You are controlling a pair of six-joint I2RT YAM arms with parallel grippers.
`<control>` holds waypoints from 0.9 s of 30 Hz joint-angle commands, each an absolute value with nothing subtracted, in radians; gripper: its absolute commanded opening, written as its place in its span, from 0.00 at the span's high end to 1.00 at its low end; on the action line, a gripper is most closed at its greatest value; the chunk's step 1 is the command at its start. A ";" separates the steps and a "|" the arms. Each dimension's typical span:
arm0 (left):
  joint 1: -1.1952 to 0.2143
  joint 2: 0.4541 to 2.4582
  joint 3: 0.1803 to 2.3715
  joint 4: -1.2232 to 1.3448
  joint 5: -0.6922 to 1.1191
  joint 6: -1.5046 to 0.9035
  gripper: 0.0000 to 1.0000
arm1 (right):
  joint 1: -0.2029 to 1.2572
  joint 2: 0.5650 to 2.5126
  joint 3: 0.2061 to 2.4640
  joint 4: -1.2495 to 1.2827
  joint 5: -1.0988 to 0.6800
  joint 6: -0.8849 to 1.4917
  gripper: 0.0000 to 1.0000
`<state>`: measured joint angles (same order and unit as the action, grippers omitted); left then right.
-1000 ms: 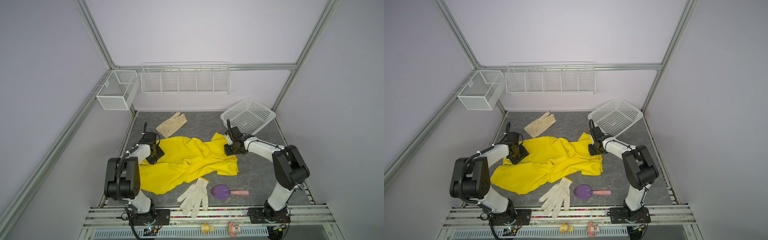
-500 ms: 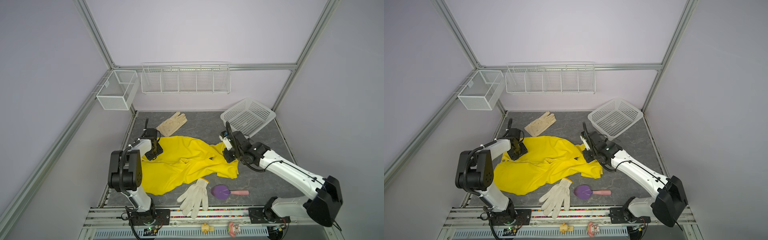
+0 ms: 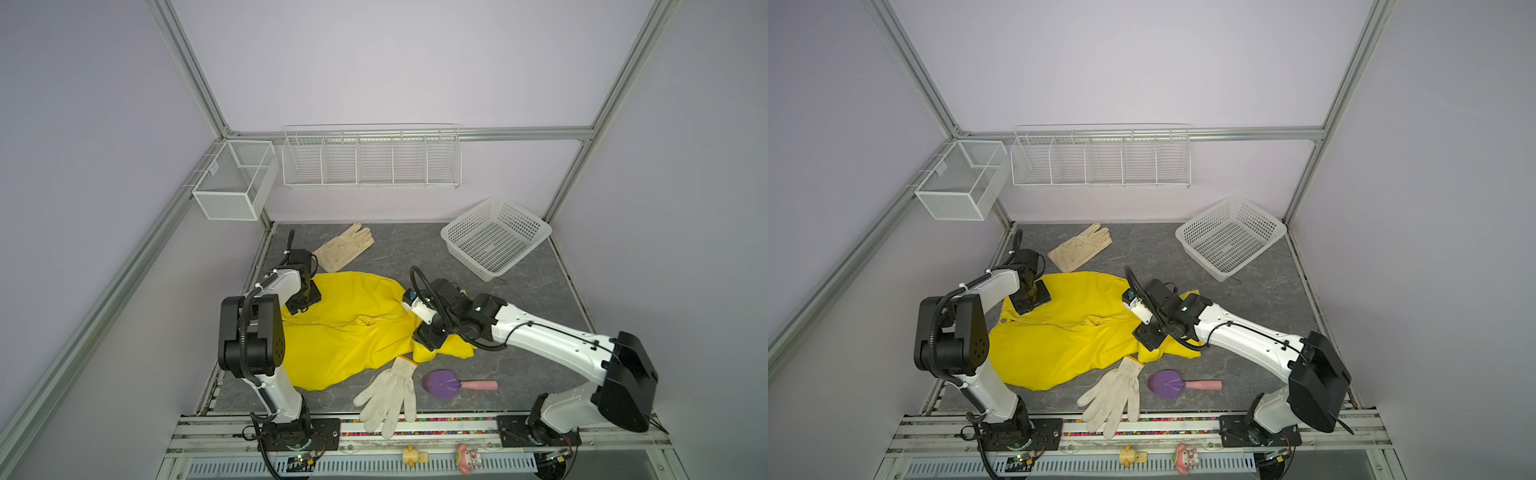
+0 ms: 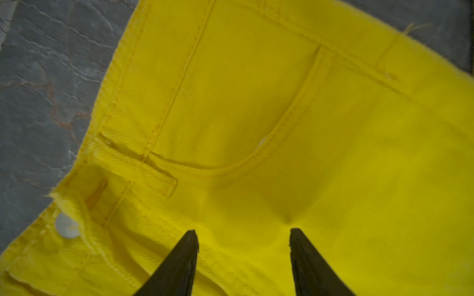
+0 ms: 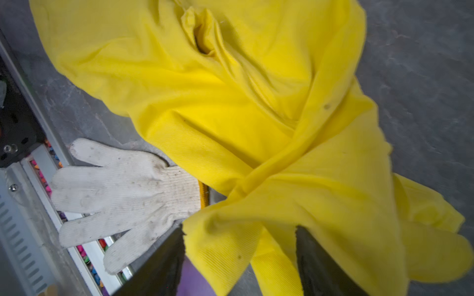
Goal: Fold and stack the trousers
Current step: Flatten out the trousers at the center of the table.
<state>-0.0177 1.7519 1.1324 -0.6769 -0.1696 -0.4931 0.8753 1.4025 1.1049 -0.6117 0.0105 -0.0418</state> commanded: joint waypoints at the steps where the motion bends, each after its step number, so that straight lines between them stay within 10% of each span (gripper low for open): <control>1: -0.032 1.651 1.146 -0.738 -0.095 -0.513 0.40 | 0.809 1.249 1.046 -0.718 0.033 -0.195 0.19; 12: -0.207 1.438 1.002 -0.752 0.067 -0.679 0.36 | 0.685 1.043 0.786 -0.681 -0.055 -0.512 0.16; 27: -0.295 1.359 0.860 -0.732 0.073 -0.758 0.34 | 1.012 1.251 0.647 -0.217 0.083 -0.544 0.14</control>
<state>-0.2947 1.3750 0.8780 -0.7334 0.0765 -0.7315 0.9909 1.2171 0.6777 -0.3378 0.0212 -0.5129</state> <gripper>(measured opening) 0.659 0.857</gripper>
